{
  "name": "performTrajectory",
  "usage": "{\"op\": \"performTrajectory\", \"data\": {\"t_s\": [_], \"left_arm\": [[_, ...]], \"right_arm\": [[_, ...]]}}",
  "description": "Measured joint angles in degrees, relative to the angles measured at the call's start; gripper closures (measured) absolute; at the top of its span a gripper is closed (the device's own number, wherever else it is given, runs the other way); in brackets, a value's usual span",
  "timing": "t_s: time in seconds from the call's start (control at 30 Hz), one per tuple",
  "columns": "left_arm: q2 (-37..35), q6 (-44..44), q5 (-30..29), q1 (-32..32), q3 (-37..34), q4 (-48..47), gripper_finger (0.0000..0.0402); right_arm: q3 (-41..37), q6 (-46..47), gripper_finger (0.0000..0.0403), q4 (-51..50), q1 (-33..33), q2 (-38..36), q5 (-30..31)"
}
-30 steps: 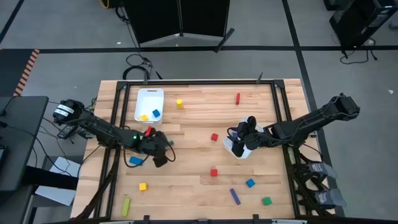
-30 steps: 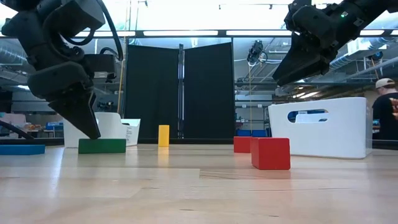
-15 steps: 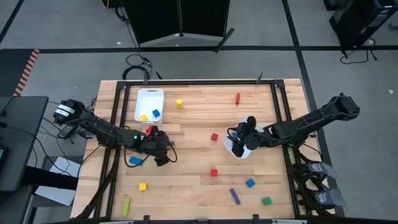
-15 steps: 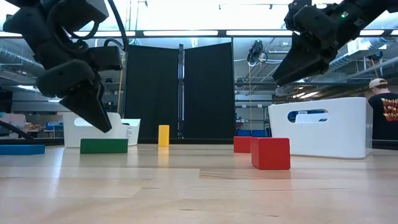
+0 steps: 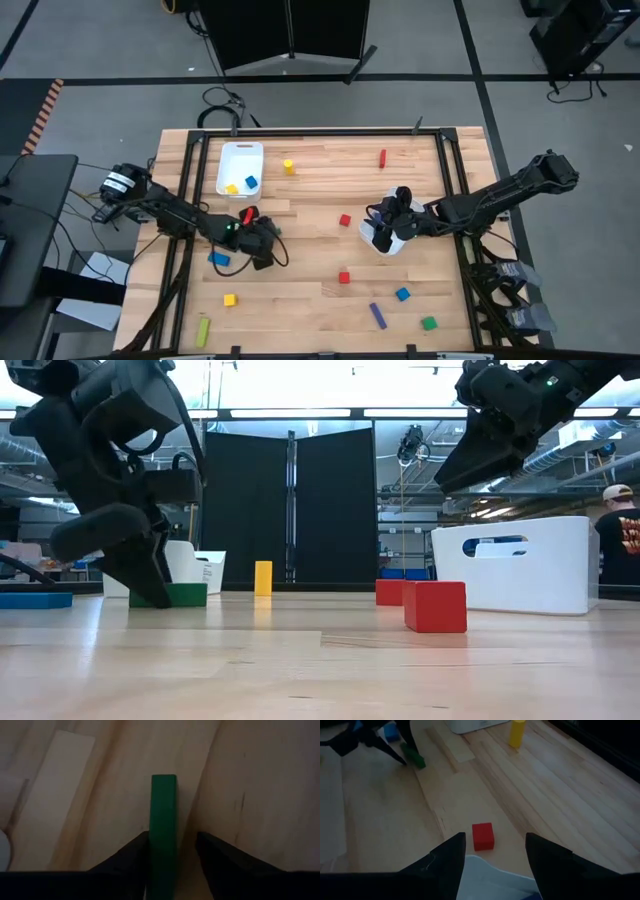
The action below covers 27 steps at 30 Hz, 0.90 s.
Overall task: Sort blocks by size
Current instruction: Put the green rectangle block into the right white bin
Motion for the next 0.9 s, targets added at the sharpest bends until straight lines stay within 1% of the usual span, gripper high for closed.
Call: {"op": "performTrajectory", "data": {"t_s": [0.07,0.2,0.3,0.37,0.5,0.6,0.73,0.8,0.9], "left_arm": [[0.05,-0.26,0.50,0.00,-0.01,0.67,0.0257],[-0.16,-0.22,1.19,0.00,0.96,0.47,0.0338],[0.12,0.77,1.74,0.04,2.73,1.35,0.0339],[-0.03,1.79,1.35,0.16,4.10,4.64,0.0339],[-0.01,7.00,0.93,1.26,6.29,15.66,0.0339],[0.50,10.62,0.88,3.65,8.05,25.19,0.0339],[4.26,14.52,3.66,7.78,11.61,34.35,0.0339],[7.32,15.90,6.06,9.75,14.64,37.01,0.0339],[13.43,17.19,10.39,12.25,20.60,38.59,0.0339]], "right_arm": [[0.00,-0.02,0.0184,0.11,0.00,0.00,0.02],[0.00,-0.56,0.0184,0.58,0.02,0.00,0.02],[0.00,-2.08,0.0184,1.94,0.38,0.00,0.02],[0.00,-4.14,0.0184,4.31,0.97,0.00,0.00],[0.00,-10.44,0.0184,11.47,2.81,-0.52,0.00],[0.00,-15.77,0.0184,17.42,4.43,-2.03,0.00],[0.00,-22.82,0.0184,24.83,6.45,-4.72,0.02],[0.04,-26.08,0.0184,28.17,7.29,-5.93,0.01],[0.04,-30.44,0.0184,32.38,8.15,-6.70,0.00]]}}
